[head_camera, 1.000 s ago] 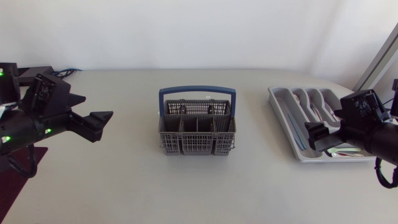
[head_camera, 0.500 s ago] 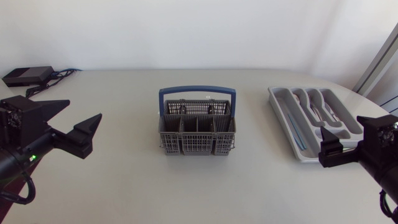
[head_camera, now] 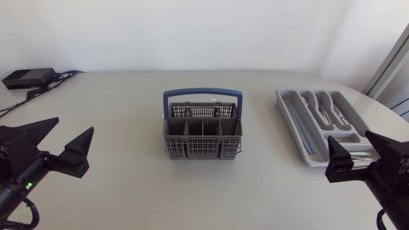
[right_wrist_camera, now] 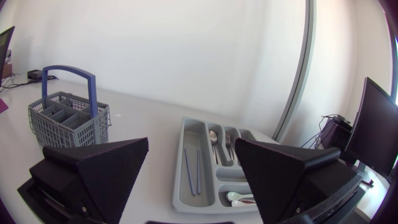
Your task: Sort the cutlery from the basket into the organizer compartments.
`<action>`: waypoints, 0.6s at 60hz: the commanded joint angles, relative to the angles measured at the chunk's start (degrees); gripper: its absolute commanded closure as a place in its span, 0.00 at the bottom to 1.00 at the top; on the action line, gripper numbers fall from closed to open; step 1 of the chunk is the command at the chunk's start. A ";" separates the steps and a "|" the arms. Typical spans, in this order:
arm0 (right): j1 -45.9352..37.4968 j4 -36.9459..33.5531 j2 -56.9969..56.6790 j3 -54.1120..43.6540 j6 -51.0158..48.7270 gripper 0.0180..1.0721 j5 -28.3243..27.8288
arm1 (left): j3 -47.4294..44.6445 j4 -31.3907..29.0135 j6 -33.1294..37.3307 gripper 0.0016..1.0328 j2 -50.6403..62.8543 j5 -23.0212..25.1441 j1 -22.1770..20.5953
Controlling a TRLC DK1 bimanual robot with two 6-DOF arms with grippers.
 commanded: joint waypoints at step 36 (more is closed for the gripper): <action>1.13 1.58 -11.33 -8.01 11.35 0.05 -1.69 | -12.62 -2.16 -12.07 0.05 -19.39 -2.83 3.69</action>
